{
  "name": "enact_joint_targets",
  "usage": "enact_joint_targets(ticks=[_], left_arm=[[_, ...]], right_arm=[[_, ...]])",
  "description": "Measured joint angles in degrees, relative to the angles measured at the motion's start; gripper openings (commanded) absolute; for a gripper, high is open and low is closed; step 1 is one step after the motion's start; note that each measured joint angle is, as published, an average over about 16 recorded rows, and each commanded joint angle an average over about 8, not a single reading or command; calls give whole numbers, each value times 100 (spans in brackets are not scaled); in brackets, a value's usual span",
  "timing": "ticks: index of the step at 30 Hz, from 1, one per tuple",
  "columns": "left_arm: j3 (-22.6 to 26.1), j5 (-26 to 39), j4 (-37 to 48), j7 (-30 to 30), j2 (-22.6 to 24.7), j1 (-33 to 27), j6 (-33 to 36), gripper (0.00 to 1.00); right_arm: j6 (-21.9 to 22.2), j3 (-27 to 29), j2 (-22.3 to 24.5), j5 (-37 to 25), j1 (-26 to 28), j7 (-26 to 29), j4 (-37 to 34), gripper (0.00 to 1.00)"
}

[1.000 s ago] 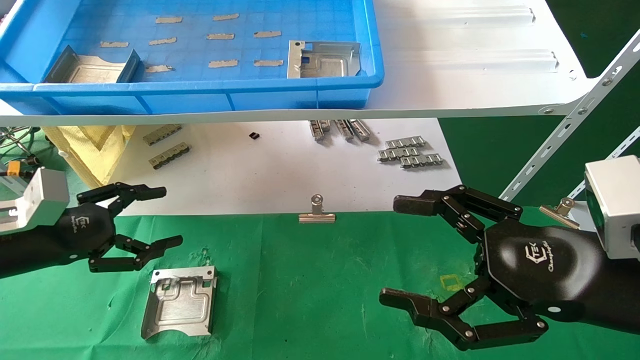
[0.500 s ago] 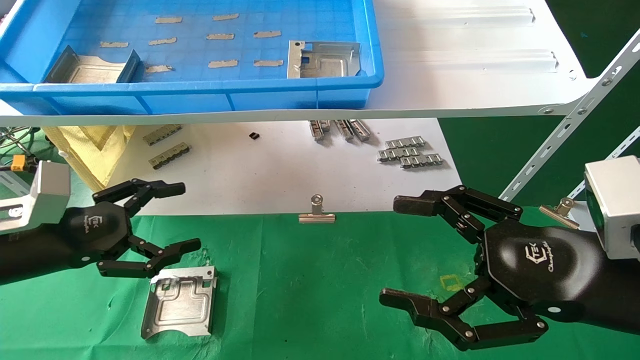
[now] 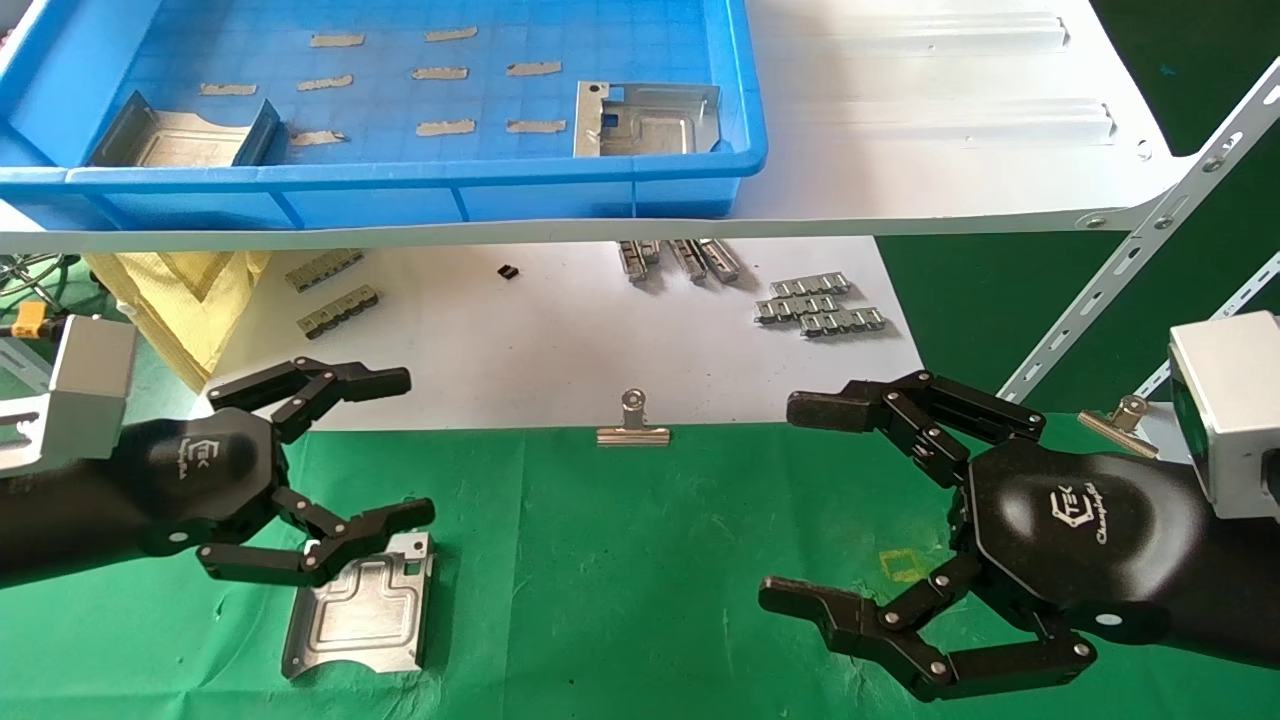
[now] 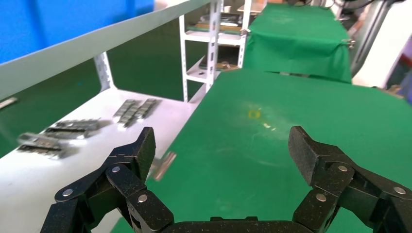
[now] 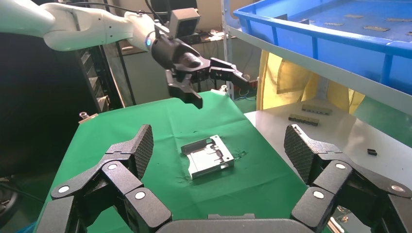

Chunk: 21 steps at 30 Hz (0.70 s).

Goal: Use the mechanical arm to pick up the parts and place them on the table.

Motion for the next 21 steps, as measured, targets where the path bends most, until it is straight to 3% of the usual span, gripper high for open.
enact_joint_targets(ticks=[21], left_arm=[[-1239, 42, -2186, -1352, -257, 941, -208, 100]], right_arm=[[0, 0, 0, 0, 0, 0, 0, 100]])
